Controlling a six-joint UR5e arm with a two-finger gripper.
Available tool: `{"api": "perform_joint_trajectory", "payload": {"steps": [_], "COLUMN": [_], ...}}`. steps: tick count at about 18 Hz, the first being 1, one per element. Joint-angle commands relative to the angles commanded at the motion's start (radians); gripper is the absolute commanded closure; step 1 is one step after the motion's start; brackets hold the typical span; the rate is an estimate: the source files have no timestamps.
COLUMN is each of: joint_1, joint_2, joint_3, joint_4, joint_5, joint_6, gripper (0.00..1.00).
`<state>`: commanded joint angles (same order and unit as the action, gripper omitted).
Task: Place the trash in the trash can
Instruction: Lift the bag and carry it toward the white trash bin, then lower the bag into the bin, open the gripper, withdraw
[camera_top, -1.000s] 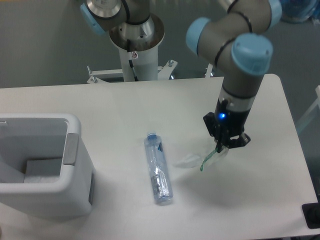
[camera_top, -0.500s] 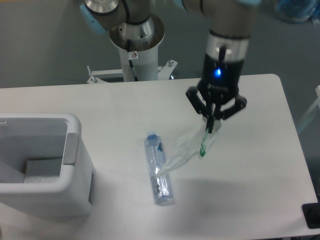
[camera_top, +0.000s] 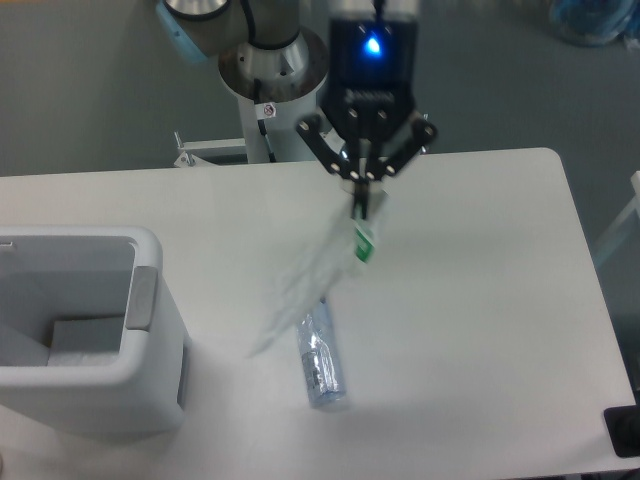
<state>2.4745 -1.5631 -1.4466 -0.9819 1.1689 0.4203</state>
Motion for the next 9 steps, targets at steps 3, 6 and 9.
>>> {"api": "perform_joint_trajectory", "payload": {"steps": [3, 6, 9], "joint_1": [-0.074, -0.144, -0.213], "joint_2": [0.000, -0.003, -0.009], "joint_3": [-0.002, 0.000, -0.003], "joint_4": [0.057, 0.072, 0.075], "joint_5": [0.002, 0.002, 0.003], "joint_6": [0.003, 0.005, 0.011], "gripper": [1.00, 1.00, 1.00]}}
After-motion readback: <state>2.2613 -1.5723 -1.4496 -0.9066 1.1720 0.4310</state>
